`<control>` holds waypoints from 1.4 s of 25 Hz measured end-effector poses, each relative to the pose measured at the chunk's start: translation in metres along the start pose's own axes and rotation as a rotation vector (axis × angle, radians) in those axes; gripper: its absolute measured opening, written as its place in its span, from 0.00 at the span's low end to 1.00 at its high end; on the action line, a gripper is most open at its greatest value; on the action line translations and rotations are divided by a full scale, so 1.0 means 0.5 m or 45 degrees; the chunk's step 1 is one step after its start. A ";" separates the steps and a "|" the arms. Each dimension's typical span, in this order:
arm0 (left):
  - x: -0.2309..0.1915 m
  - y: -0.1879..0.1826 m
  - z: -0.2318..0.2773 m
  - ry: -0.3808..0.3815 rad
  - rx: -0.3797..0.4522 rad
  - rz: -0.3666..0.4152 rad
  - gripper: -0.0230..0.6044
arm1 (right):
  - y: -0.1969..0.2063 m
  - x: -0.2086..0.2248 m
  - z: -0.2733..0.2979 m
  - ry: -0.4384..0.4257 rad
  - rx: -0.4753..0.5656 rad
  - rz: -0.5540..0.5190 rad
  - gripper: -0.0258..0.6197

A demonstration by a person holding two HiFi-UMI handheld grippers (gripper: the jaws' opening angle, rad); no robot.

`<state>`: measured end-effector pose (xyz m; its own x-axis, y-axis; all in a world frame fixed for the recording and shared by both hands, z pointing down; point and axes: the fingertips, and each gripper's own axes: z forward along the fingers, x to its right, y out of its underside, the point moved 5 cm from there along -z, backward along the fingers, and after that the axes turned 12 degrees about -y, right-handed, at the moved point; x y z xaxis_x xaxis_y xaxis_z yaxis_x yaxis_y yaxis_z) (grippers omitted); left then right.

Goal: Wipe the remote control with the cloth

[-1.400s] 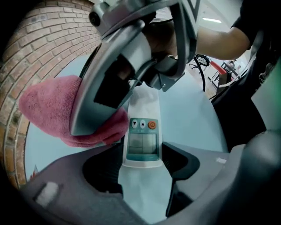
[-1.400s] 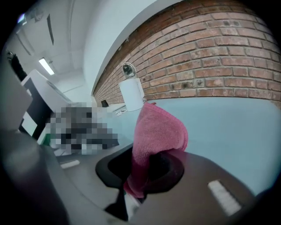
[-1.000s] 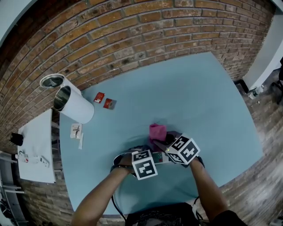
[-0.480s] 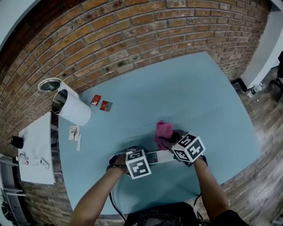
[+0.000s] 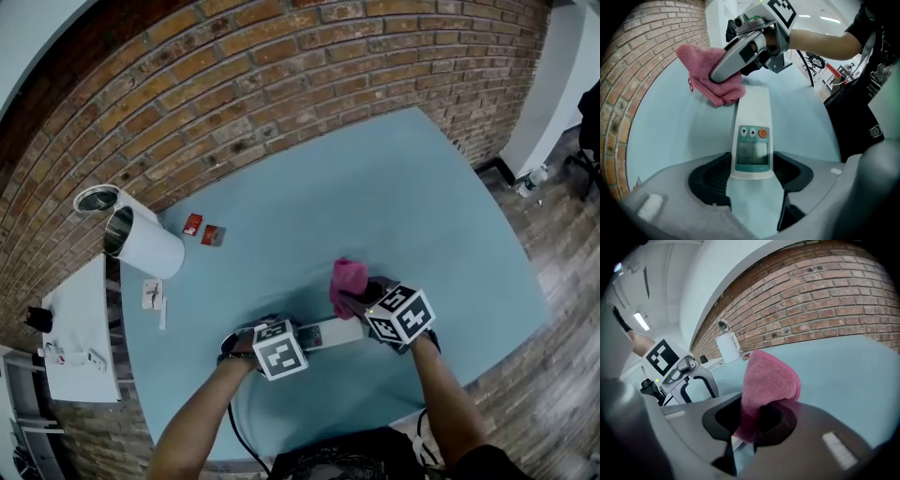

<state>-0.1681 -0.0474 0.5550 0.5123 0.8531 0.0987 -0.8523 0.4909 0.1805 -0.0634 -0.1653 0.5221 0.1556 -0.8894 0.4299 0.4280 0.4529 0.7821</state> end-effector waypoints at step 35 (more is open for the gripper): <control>0.031 -0.003 -0.047 1.209 0.712 -1.696 0.47 | 0.088 -0.048 -0.113 0.454 0.417 0.209 0.14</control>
<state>-0.1611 -0.0308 0.5330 0.3669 -0.1568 -0.9169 0.3139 0.9487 -0.0367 0.0020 -0.1276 0.5209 0.5163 -0.7447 0.4229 0.0800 0.5336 0.8419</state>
